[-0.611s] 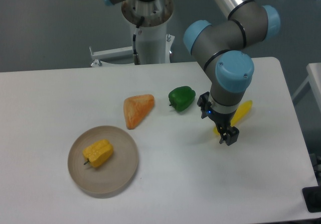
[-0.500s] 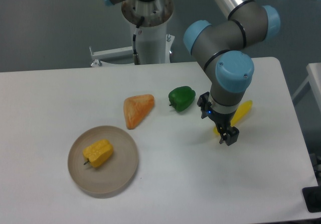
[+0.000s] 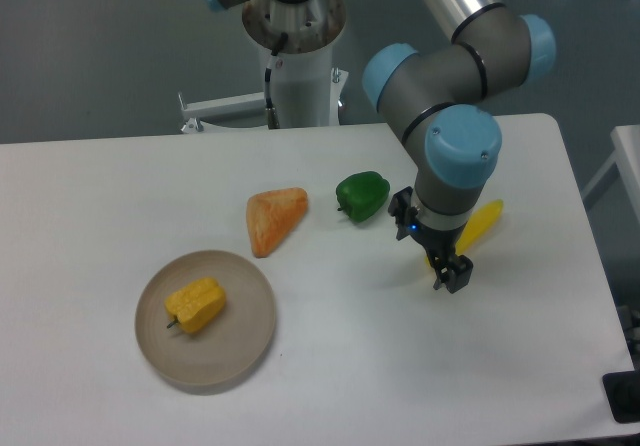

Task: Pick up the yellow pepper from the plate
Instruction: 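Move the gripper over the plate toward the yellow pepper, then lower the gripper onto the yellow pepper and close on it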

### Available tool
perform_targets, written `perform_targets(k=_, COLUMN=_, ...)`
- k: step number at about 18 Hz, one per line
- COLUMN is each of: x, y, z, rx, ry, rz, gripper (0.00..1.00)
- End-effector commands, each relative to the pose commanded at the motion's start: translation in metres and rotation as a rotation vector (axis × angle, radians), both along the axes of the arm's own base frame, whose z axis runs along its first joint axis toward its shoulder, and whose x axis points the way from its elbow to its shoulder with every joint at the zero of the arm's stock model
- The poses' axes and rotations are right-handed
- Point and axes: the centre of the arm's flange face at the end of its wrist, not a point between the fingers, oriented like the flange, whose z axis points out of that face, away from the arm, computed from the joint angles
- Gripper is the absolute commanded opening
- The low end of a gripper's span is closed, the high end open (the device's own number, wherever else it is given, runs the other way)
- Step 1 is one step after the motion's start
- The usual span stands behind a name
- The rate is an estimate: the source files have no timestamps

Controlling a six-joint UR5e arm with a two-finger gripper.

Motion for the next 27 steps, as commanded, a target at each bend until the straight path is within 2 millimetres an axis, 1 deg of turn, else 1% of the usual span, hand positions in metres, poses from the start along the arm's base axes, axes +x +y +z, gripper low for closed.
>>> perform_targets(k=2, x=0.025, y=0.008, z=0.004, rx=0.022, ry=-0.036, rz=0.064, gripper=1.0)
perform_targets(k=3, x=0.043, y=0.016, z=0.006, rx=0.02, ry=-0.039, rz=0.075, gripper=1.0)
perform_targets(k=6, x=0.093, y=0.034, z=-0.002, rx=0.002, ry=-0.06, rz=0.16, gripper=1.0)
perform_targets(k=7, x=0.107, y=0.039, z=-0.004, rx=-0.003, ry=-0.065, rz=0.189, gripper=1.0)
perform_targets(k=8, x=0.129, y=0.046, z=-0.005, rx=-0.01, ry=-0.071, rz=0.231, gripper=1.0)
perform_targets(k=9, x=0.143, y=0.049, z=-0.007, rx=-0.017, ry=-0.074, rz=0.248, gripper=1.0)
perform_targets(k=12, x=0.169, y=0.054, z=-0.02, rx=-0.042, ry=-0.086, rz=0.279, gripper=1.0)
perform_targets(k=15, x=0.194, y=0.065, z=-0.034, rx=-0.057, ry=-0.087, rz=0.31, gripper=1.0)
perform_targets(k=19, x=0.226, y=0.075, z=-0.05, rx=-0.021, ry=-0.076, rz=0.274, gripper=1.0)
perform_targets(k=20, x=0.237, y=0.078, z=-0.059, rx=-0.024, ry=-0.076, rz=0.257, gripper=1.0)
perform_targets(k=23, x=0.256, y=0.084, z=-0.074, rx=-0.042, ry=-0.078, rz=0.231, gripper=1.0)
perform_targets(k=26, x=0.264, y=0.085, z=-0.078, rx=-0.048, ry=-0.08, rz=0.221, gripper=1.0)
perform_targets(k=27, x=0.271, y=0.087, z=-0.078, rx=-0.049, ry=-0.08, rz=0.213, gripper=1.0)
